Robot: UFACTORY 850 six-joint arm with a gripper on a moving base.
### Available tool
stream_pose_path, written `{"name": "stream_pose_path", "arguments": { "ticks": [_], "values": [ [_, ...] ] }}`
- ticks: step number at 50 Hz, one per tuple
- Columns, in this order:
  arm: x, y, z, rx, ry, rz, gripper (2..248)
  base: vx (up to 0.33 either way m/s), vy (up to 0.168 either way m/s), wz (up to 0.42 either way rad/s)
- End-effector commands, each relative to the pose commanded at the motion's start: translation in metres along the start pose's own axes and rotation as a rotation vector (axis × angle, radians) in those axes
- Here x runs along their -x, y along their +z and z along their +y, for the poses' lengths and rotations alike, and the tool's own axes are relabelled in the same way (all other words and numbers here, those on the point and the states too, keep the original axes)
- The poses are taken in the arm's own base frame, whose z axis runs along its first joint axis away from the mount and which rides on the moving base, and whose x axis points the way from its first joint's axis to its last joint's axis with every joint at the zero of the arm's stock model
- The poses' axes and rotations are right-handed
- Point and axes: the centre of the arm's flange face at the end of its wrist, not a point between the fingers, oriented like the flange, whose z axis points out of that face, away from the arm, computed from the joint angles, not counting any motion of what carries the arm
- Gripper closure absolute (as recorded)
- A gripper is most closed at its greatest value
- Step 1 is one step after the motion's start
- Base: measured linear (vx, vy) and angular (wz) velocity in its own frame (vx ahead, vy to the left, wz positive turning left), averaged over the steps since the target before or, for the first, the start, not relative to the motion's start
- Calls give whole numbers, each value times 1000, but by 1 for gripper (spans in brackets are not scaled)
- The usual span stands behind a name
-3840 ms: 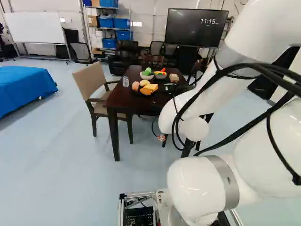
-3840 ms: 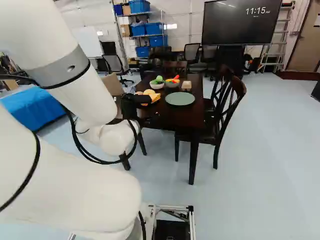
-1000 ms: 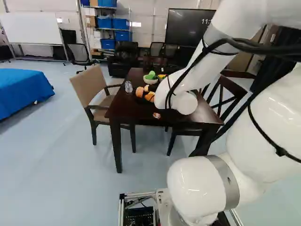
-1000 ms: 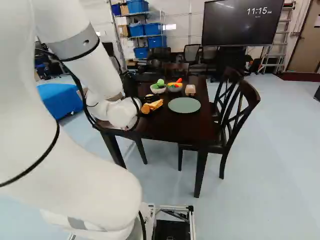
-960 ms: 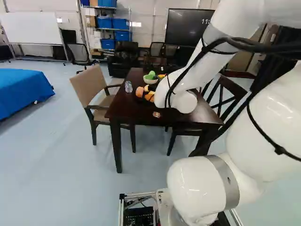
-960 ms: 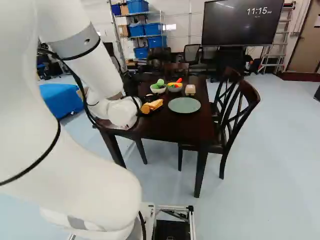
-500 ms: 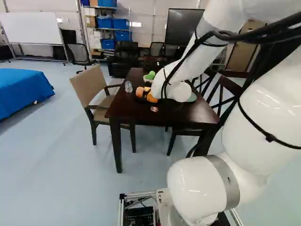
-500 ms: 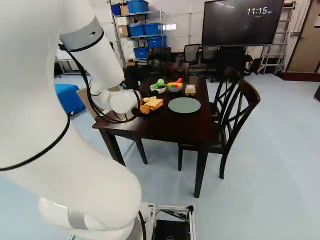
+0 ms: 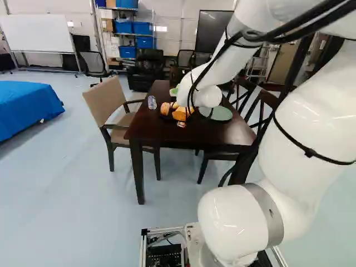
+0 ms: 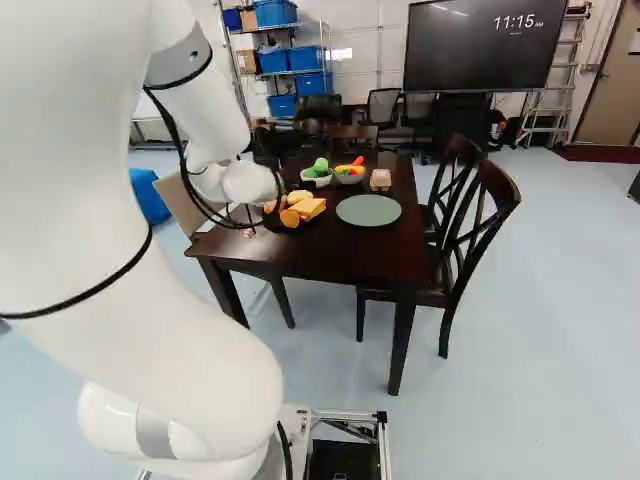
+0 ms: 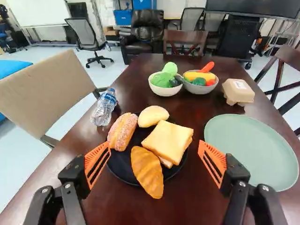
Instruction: Move the croissant to the empty plate
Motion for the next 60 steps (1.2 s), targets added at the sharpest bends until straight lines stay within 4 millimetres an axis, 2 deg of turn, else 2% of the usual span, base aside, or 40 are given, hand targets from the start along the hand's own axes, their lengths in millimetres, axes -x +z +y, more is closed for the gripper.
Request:
{"name": "stream_pose_path", "arguments": {
  "ticks": [26, 41, 60],
  "values": [
    [-29, 29, -13, -28, -30, -138, 3, 0, 0, 0],
    [-41, 32, -13, -39, -77, -206, 3, 0, 0, 0],
    [-62, 47, -11, -42, -140, -291, 3, 0, 0, 0]
  ]
}}
